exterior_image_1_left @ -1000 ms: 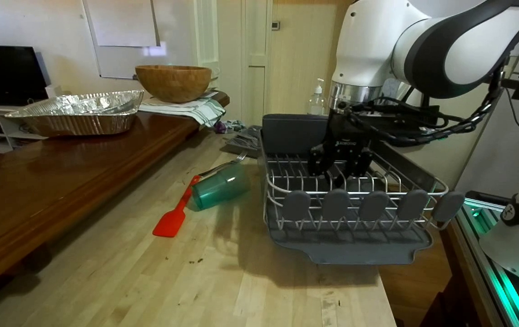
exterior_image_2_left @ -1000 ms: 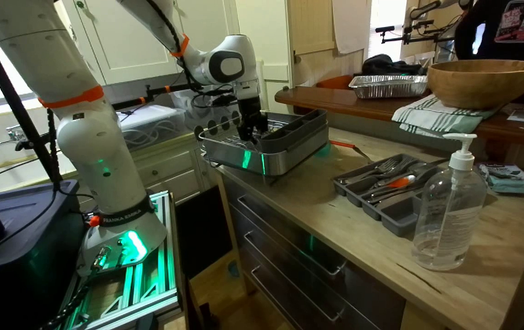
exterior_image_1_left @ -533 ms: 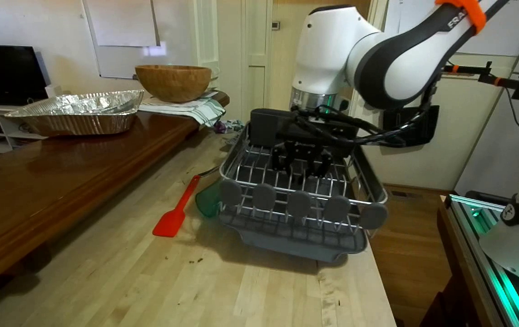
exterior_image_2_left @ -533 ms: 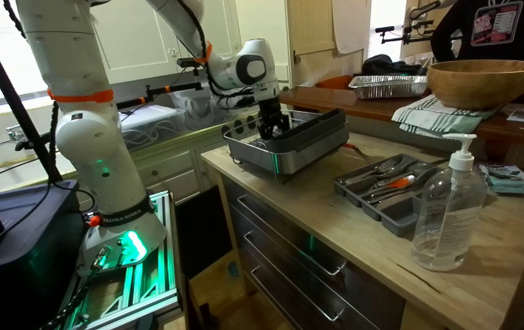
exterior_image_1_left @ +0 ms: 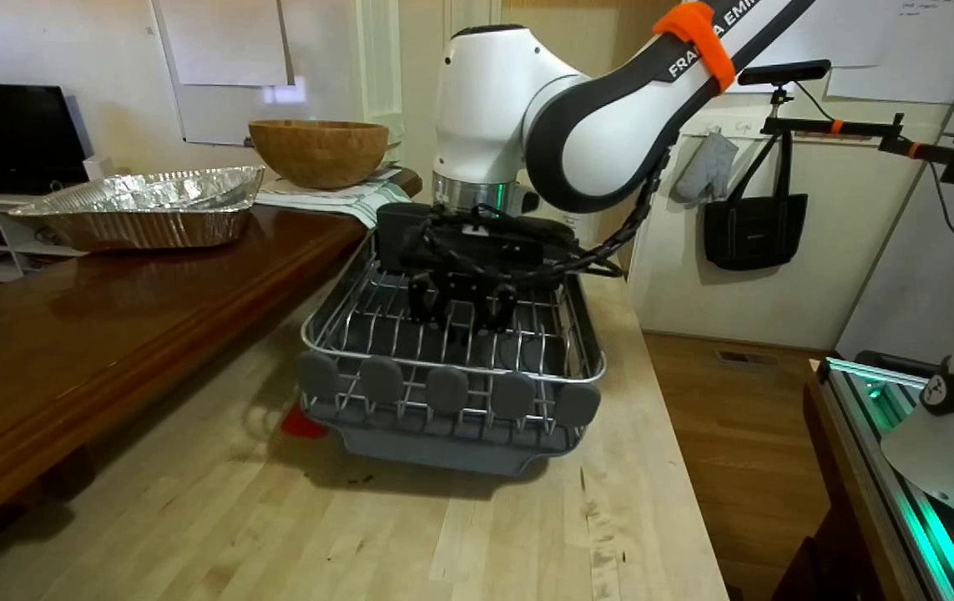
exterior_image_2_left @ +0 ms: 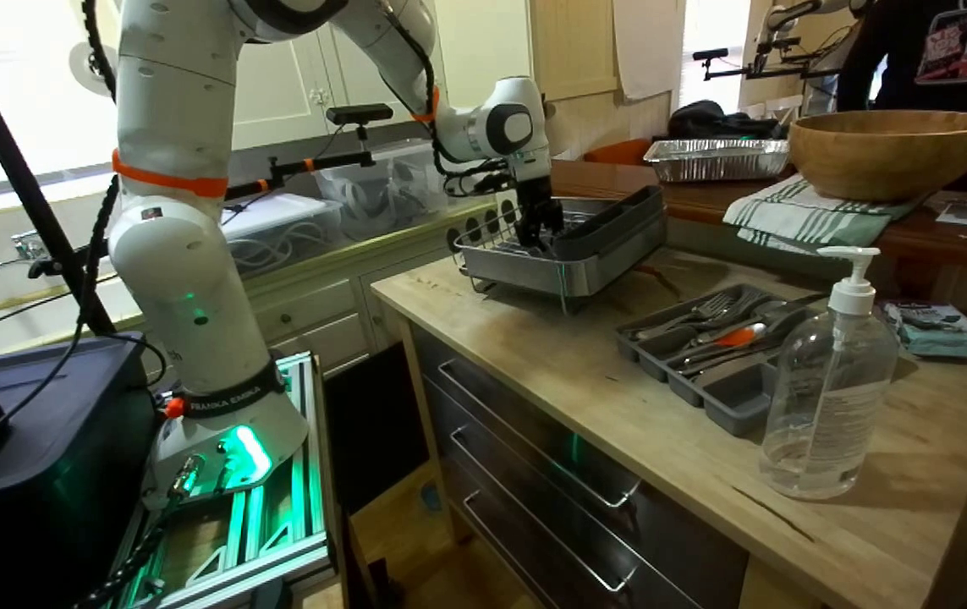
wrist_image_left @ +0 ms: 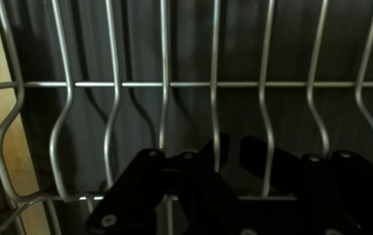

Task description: Move the rack to the top countertop, then put it back on the bottom countertop

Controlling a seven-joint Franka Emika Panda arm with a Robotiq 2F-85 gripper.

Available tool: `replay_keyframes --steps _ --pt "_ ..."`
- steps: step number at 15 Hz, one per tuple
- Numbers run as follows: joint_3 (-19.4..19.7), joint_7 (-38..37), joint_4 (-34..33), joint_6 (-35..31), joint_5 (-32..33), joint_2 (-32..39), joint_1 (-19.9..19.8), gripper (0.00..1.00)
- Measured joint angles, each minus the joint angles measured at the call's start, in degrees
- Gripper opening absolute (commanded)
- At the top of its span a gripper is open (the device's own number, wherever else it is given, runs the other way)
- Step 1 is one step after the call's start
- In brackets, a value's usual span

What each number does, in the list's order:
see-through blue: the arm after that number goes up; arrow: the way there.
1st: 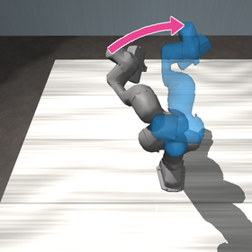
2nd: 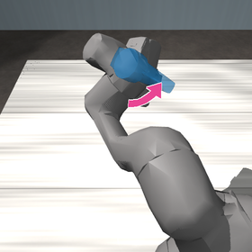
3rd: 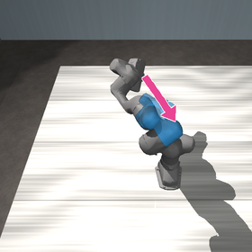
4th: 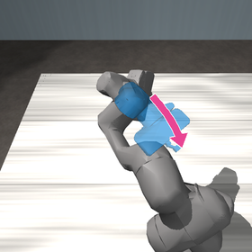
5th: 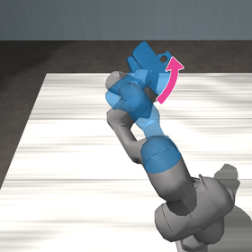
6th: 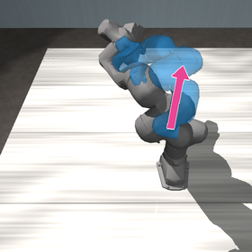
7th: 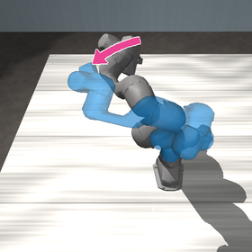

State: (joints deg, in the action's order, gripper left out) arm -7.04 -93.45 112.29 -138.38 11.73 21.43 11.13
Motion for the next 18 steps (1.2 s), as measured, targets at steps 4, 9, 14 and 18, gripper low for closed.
replay_keyframes --steps 4,9,14,18 --pt "2.1 -1.9 -2.4 3.2 0.0 0.8 3.3 0.05" --pt "4.0 -9.8 2.6 3.0 -0.3 -3.0 5.1 0.05" --pt "4.4 -8.0 15.7 2.2 -3.2 -13.3 2.2 0.05" --pt "4.2 2.7 21.0 2.4 -4.8 -14.9 -0.9 0.18"
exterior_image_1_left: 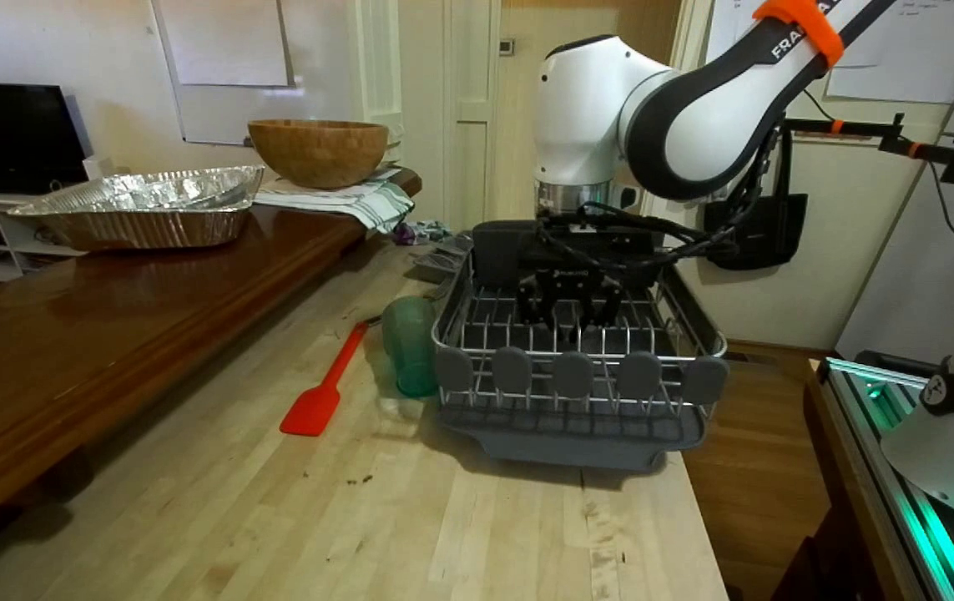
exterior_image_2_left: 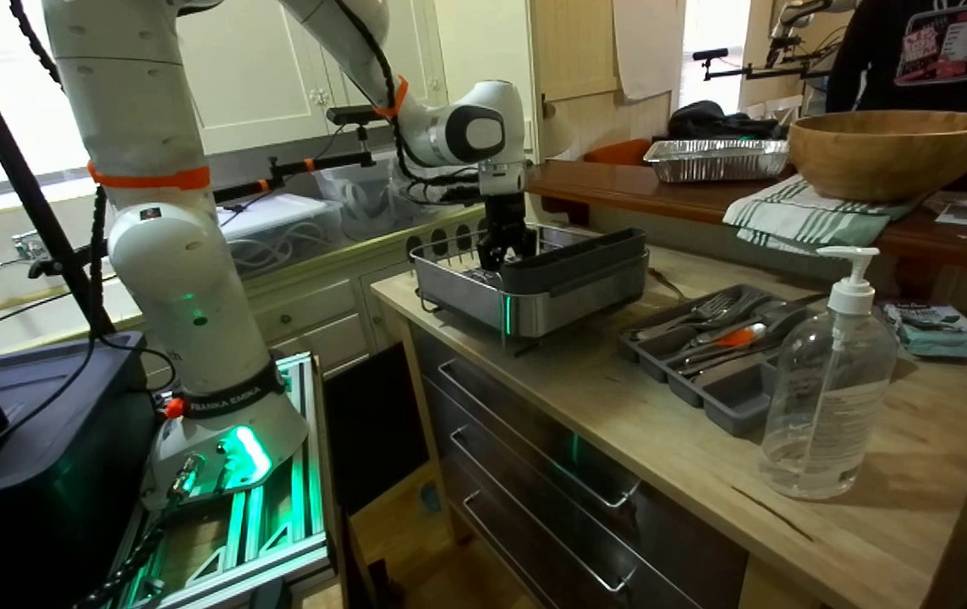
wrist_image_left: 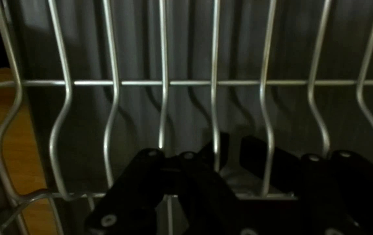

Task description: Move the rack to the top countertop, then put it back on the bottom countertop

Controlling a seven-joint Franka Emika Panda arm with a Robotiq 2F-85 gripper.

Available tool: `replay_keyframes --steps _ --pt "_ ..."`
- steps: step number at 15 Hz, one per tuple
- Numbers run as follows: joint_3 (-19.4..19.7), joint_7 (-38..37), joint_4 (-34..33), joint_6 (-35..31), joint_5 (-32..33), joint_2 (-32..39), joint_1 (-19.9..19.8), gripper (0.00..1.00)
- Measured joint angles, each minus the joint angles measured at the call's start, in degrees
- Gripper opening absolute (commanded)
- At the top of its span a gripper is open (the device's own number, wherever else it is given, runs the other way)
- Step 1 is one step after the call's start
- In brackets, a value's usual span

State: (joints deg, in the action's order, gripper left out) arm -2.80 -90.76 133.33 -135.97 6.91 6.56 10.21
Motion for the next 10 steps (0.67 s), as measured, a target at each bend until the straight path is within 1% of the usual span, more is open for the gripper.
replay_keyframes --steps 1,5,6,10 --pt "-0.4 1.8 -0.3 0.0 0.0 1.3 -0.1 0.18" --pt "-1.9 2.8 -3.1 -0.1 0.0 3.6 0.4 0.18" --pt "-1.9 2.8 -3.2 -0.1 0.0 3.8 0.4 0.05" --pt "-1.9 2.9 -3.1 -0.5 0.0 3.8 0.4 0.05"
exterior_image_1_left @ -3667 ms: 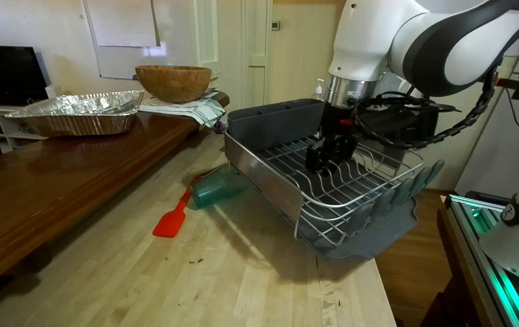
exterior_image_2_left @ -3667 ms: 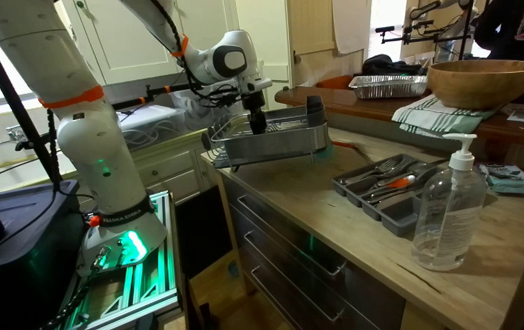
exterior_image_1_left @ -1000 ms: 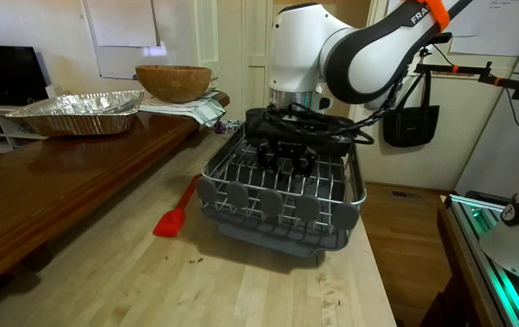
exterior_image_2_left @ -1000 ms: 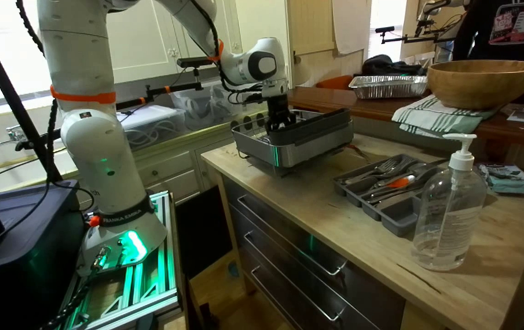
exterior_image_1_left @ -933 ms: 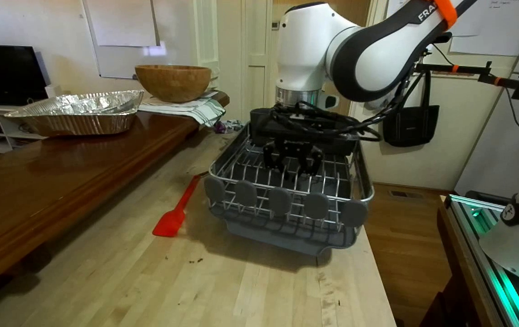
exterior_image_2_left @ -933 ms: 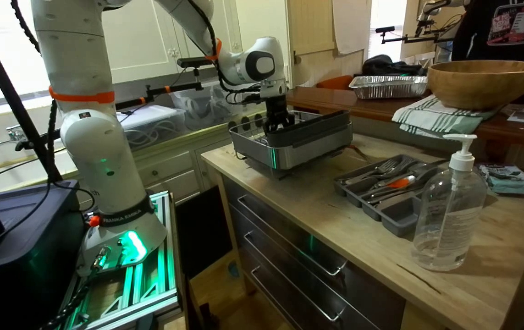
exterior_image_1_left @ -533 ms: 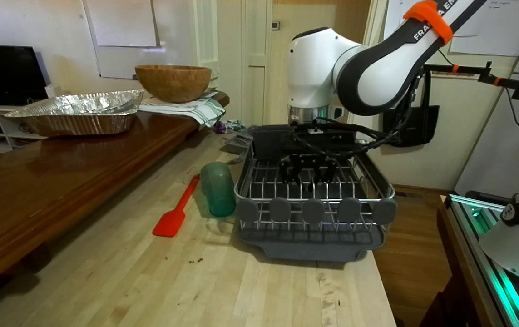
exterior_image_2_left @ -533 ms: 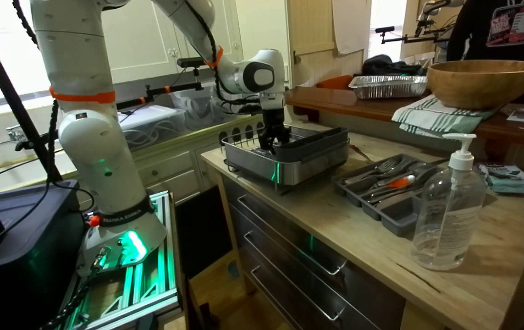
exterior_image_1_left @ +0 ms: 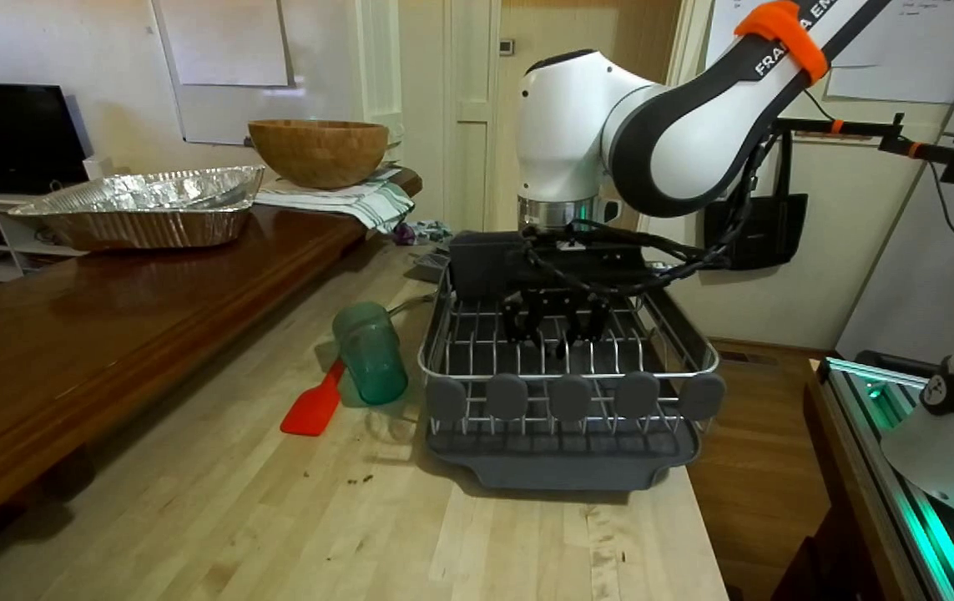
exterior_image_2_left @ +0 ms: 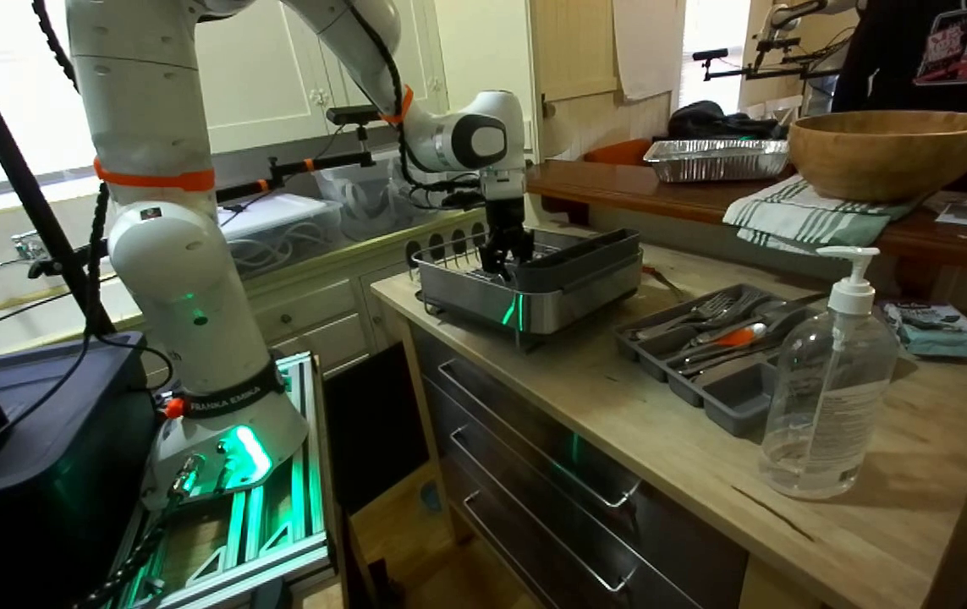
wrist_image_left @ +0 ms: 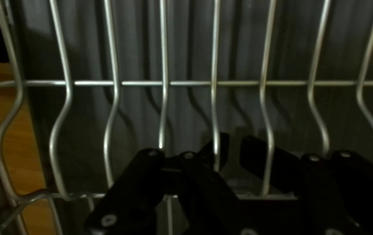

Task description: Move the rack to the top countertop, then put it back on the bottom countertop

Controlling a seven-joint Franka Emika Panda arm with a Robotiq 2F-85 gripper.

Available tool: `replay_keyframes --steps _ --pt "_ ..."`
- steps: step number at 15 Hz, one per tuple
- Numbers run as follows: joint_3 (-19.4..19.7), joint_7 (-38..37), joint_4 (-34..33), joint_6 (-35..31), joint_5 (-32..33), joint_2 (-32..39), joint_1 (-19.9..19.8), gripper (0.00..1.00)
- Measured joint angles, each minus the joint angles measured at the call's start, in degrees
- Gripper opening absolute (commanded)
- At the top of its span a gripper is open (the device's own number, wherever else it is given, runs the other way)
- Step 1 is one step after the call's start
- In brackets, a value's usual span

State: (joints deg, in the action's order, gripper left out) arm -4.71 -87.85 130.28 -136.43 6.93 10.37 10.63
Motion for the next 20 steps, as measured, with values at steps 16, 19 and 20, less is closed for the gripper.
replay_keyframes --steps 16,19,20 --pt "-0.5 2.4 -2.5 -3.1 -0.8 2.6 0.7 0.60" --pt "-0.6 2.5 -2.5 -3.1 -0.8 2.5 0.8 0.85" --pt "-0.6 2.5 -2.6 -3.1 -0.8 2.5 0.8 0.85"
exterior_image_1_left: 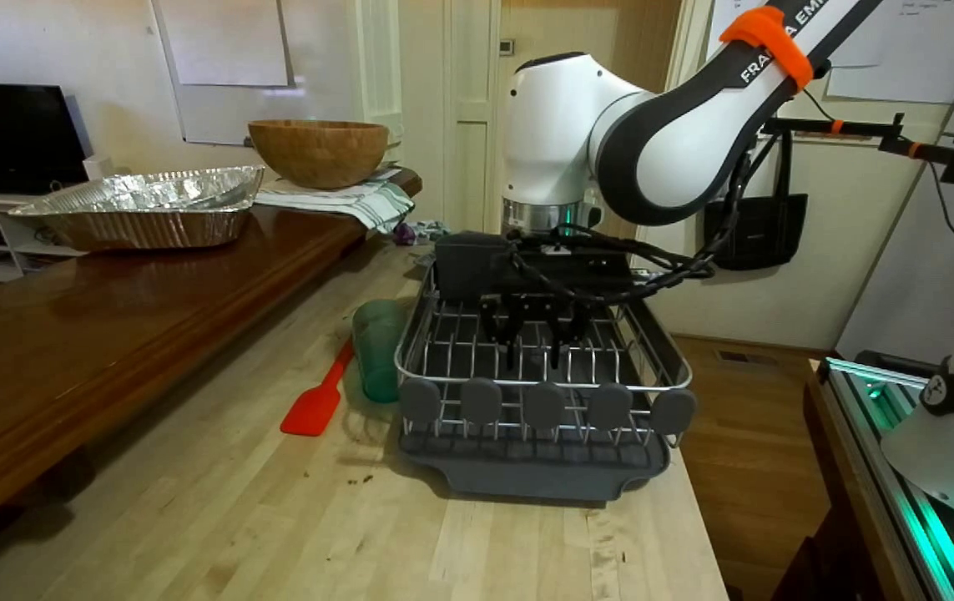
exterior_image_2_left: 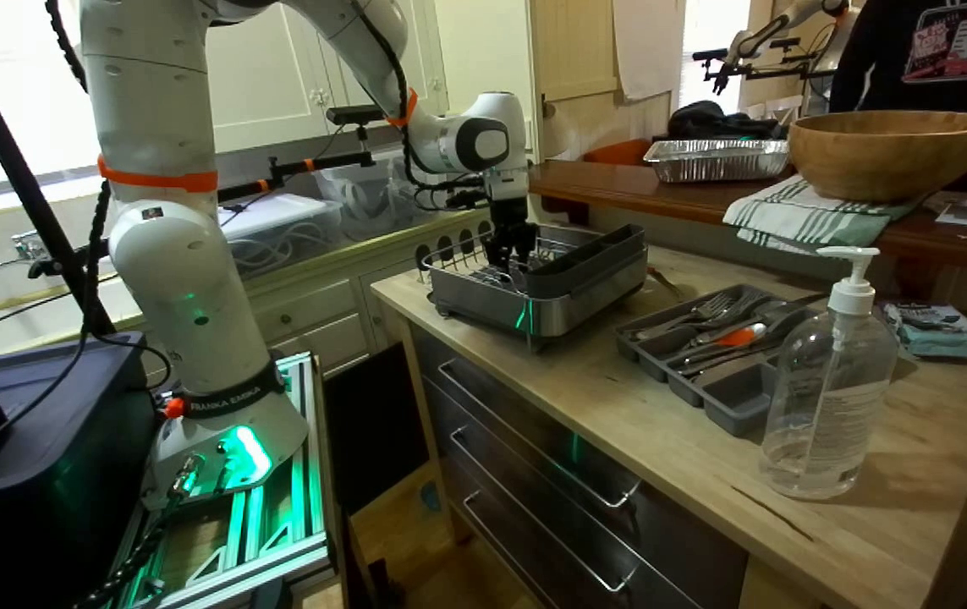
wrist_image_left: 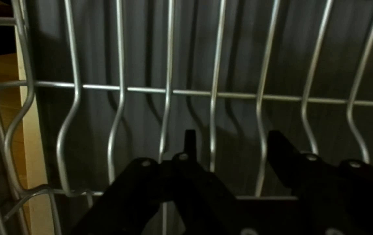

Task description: Move the rack to the top countertop, then put it back on the bottom countertop

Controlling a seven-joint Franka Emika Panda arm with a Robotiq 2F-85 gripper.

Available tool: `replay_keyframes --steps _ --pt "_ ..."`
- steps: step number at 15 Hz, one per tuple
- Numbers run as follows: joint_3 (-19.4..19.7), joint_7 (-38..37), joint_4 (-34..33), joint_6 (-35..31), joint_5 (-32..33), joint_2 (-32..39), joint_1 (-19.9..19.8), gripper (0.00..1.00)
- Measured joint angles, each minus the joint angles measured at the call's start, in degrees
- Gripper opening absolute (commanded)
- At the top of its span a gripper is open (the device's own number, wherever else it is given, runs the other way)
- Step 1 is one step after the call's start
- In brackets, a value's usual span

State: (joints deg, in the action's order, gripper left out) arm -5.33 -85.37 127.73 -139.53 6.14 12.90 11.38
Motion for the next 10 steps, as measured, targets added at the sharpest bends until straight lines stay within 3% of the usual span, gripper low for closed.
replay_keyframes --steps 2,3,10 --pt "0.0 0.0 0.1 0.1 0.1 -0.2 0.0 0.98" --pt "0.0 0.1 0.0 0.0 0.2 -0.2 0.0 1.00" --pt "-0.1 1.3 0.0 0.1 0.9 -0.3 0.6 0.96"
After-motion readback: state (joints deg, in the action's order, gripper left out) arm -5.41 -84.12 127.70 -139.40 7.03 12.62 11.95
